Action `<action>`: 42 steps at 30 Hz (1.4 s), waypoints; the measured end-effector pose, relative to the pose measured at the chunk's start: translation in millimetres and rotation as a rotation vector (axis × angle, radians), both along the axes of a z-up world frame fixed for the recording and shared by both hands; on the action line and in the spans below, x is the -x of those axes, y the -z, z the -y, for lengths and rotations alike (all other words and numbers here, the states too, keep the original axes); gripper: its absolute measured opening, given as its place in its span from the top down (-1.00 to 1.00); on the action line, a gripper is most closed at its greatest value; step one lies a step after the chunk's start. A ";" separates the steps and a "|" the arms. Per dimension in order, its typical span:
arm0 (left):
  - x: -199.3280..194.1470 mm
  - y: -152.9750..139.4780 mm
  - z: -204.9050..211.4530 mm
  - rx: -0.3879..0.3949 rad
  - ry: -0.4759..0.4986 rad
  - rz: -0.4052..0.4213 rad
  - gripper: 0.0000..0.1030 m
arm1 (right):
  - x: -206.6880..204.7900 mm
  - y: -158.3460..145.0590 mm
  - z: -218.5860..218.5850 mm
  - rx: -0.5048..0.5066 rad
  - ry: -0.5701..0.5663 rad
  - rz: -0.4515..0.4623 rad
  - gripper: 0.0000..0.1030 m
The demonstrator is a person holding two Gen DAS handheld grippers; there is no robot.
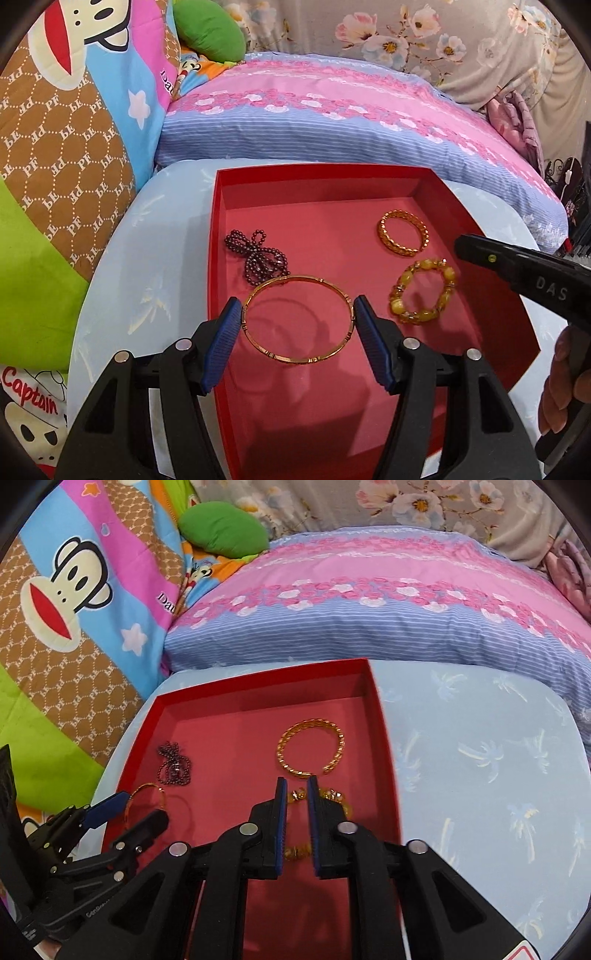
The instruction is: Organize jewelry
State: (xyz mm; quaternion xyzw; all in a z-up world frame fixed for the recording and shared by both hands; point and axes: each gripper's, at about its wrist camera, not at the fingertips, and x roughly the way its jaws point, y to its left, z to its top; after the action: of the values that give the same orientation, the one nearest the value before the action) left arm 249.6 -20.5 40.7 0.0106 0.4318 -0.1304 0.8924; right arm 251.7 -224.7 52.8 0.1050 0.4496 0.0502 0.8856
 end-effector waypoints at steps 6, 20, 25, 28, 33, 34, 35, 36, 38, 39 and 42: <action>3.0 -5.0 -4.4 0.021 -0.025 0.017 -0.35 | 16.9 -9.4 3.8 0.037 0.019 0.049 0.26; 54.1 -40.1 -20.1 0.065 -0.033 0.093 -0.43 | 82.0 -38.8 -3.4 0.043 0.015 0.146 0.12; 80.8 -43.7 -29.7 0.077 -0.044 0.102 -0.43 | 110.7 -39.6 -6.4 0.071 0.022 0.159 0.10; 97.4 -41.7 -36.3 0.082 -0.048 0.097 -0.43 | 128.9 -36.6 -7.7 0.084 0.026 0.160 0.08; 125.0 -33.5 -41.0 0.078 -0.049 0.085 -0.43 | 156.8 -21.3 -8.7 0.081 0.027 0.126 0.06; 130.9 -30.6 -40.8 0.074 -0.047 0.081 -0.43 | 162.0 -17.6 -8.9 0.086 0.029 0.121 0.06; 136.8 -27.1 -40.4 0.069 -0.046 0.078 -0.43 | 167.2 -13.2 -9.1 0.090 0.032 0.113 0.06; 141.1 -23.7 -40.1 0.067 -0.044 0.074 -0.43 | 172.2 -9.0 -9.0 0.094 0.035 0.105 0.06; 151.7 -14.1 -38.8 0.067 -0.039 0.057 -0.43 | 181.7 -1.0 -9.3 0.100 0.044 0.092 0.06; 155.7 -9.3 -38.2 0.066 -0.039 0.047 -0.43 | 186.8 3.0 -9.3 0.101 0.048 0.086 0.06; 168.2 5.7 -35.1 0.057 -0.038 0.024 -0.43 | 199.1 14.3 -9.0 0.109 0.053 0.065 0.06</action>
State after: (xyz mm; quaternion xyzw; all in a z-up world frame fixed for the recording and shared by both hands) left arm 81.4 14.6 35.0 -0.0215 0.4171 -0.1257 0.8999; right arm 52.6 -215.7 38.4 0.0669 0.4195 0.0056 0.9053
